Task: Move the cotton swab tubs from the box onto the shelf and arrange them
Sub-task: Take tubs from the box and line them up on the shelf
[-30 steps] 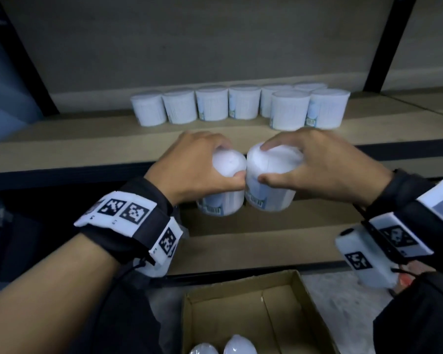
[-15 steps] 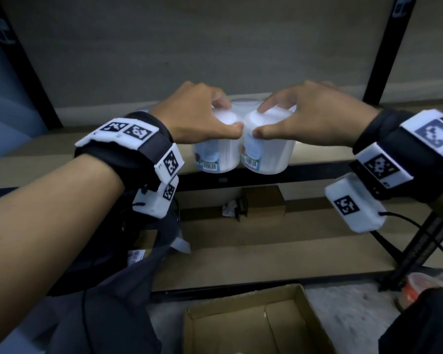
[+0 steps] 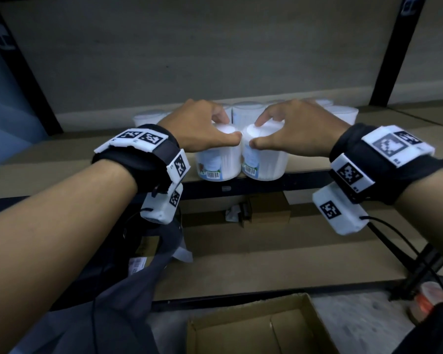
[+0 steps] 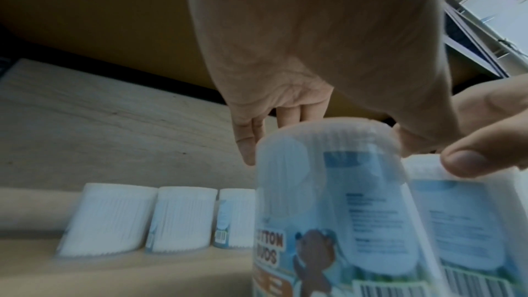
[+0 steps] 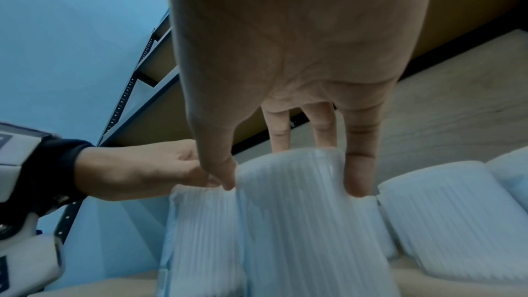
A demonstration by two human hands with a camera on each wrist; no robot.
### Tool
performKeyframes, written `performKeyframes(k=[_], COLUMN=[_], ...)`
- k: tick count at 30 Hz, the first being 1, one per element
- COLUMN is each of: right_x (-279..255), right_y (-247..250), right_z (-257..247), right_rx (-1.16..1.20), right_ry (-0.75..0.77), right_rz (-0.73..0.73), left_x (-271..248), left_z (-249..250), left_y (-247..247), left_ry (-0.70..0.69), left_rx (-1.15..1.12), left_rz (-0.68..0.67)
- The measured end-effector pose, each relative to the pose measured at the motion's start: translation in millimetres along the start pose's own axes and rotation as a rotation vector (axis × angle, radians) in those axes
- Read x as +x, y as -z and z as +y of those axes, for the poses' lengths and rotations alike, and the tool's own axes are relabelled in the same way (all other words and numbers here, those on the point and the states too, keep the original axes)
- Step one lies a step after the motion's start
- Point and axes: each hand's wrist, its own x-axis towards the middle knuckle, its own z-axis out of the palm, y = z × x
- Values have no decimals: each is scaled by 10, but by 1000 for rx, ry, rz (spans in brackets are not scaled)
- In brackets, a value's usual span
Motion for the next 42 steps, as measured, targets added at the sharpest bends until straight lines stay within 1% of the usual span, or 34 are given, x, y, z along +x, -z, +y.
performKeyframes(k=[4, 7, 14, 19, 25, 28, 33, 42], right_x=[60, 73, 45, -21, -124, -134, -136, 20], right_y=[-71, -113, -100, -70, -25, -13, -33, -92], right_z=[46, 77, 57, 44, -19, -77, -95, -79], right_rx=[-5, -6, -13, -60, -110, -128, -167, -114], right_ry=[29, 24, 11, 14, 94, 100, 104, 51], right_rz=[36, 56, 58, 32, 125, 135, 131, 184], left_x=[49, 78, 71, 14, -60, -92, -106, -58], left_z=[-44, -57, -89, -44, 17, 52, 77, 27], left_y=[-69, -104, -104, -86, 21, 76, 112, 60], left_ry=[20, 17, 1, -43, -140, -161, -158, -135], left_rx=[-36, -27, -15, 15, 160, 207, 210, 191], left_rz=[-8, -2, 1, 11, -24, -38, -12, 34])
